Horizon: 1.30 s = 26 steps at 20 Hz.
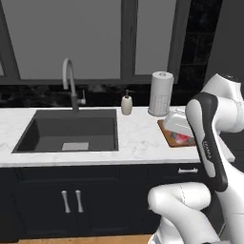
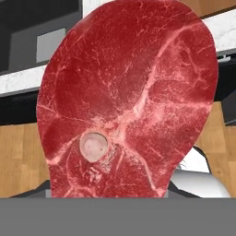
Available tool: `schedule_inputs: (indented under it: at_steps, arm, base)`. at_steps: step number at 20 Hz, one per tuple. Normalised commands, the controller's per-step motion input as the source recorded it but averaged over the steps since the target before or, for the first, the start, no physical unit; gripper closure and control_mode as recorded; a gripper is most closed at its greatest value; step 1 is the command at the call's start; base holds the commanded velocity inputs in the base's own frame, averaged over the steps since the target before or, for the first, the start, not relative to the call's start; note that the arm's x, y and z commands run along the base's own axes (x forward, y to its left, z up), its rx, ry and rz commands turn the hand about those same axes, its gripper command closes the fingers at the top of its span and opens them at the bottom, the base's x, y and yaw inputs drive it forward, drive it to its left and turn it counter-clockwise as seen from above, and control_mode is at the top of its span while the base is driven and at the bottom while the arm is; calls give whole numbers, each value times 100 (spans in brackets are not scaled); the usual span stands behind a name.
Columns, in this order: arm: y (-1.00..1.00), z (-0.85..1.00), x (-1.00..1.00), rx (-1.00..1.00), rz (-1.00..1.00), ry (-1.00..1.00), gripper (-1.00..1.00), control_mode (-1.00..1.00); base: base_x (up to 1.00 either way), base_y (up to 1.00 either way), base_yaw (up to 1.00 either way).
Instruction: Pick up the knife from the drawer and place it on the cutting board. Then place the meat from the plate to the cutting board.
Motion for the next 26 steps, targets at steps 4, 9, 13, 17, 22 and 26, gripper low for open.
schedule_inputs:
  at_steps: [4, 9, 13, 17, 22, 26]
  arm:
    - [0, 0, 0, 0, 0, 0, 100, 100]
    - [0, 0, 0, 0, 0, 0, 100, 100]
    - [0, 0, 0, 0, 0, 0, 100, 100]
    - [0, 0, 0, 0, 0, 0, 100, 100]
    - [0, 0, 0, 0, 0, 0, 100, 100]
    - [-5, 0, 0, 4, 0, 0, 100, -100]
  base:
    - [4, -12, -23]
    - [7, -5, -27]
    - [26, -1, -24]
    - [33, -4, -18]
    - [48, 0, -17]
    - [1, 0, -2]
